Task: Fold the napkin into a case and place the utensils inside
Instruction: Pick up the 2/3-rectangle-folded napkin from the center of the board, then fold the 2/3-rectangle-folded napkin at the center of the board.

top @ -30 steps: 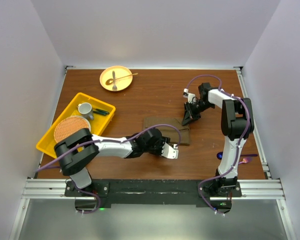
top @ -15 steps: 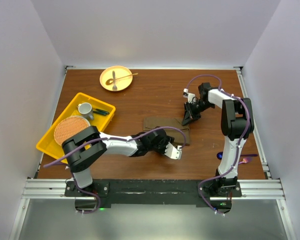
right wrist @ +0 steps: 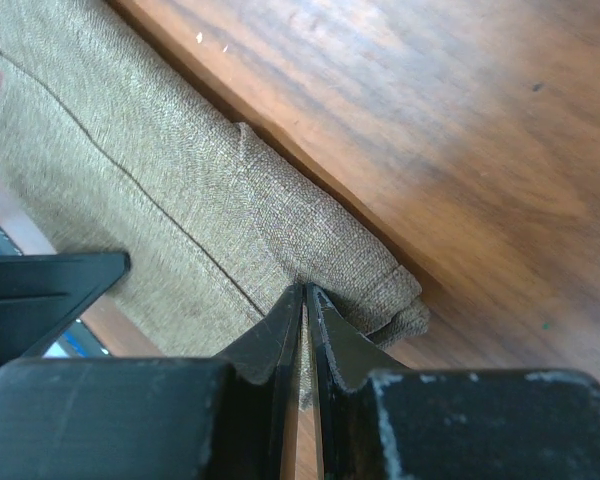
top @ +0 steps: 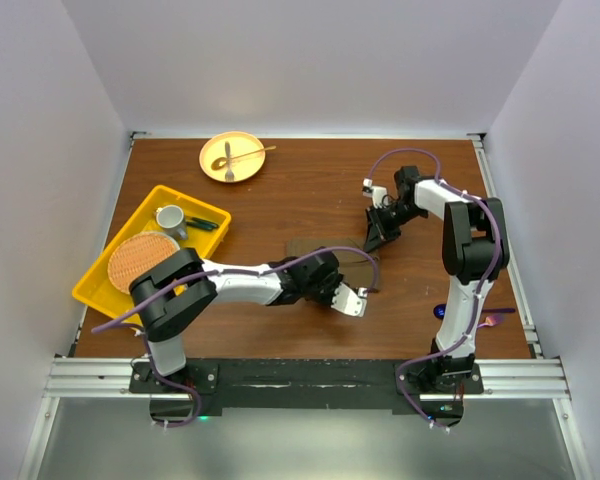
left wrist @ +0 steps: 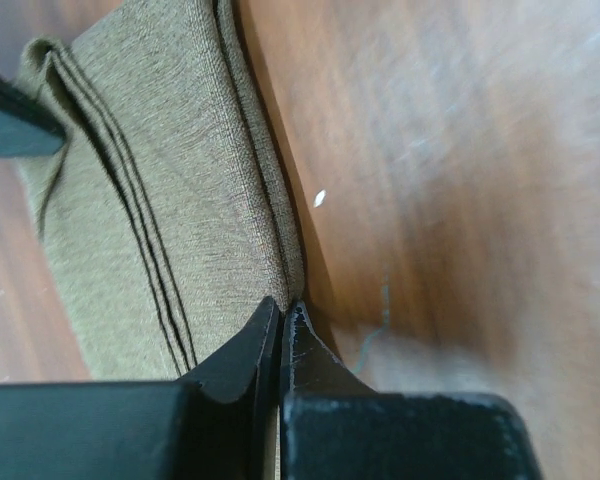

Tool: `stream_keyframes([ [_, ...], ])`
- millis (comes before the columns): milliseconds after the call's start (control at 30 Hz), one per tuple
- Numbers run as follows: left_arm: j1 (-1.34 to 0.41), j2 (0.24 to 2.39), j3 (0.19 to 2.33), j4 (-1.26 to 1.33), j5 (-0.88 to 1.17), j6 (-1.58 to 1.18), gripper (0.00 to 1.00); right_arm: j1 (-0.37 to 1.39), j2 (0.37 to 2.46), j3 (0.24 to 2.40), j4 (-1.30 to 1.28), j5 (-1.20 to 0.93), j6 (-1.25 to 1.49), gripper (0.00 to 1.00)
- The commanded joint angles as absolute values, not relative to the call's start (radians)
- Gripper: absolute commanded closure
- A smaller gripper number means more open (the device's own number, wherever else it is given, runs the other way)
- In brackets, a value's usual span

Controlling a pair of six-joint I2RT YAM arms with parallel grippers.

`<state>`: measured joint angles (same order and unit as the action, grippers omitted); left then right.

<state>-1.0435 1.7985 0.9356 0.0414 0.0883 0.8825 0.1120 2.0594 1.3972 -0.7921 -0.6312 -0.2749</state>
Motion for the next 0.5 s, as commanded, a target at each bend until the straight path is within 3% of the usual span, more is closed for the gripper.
stream_keyframes([
  [0,-1.020,1.773,1.040,-0.234,0.273,0.775,1.00,0.126,2.042,1.330,-0.779,-0.486,-0.367,0.88],
  [467,-0.809,1.934,1.425,-0.527,0.655,0.673,1.00,0.126,2.059,1.347,-0.787,-0.495,-0.399,0.88],
])
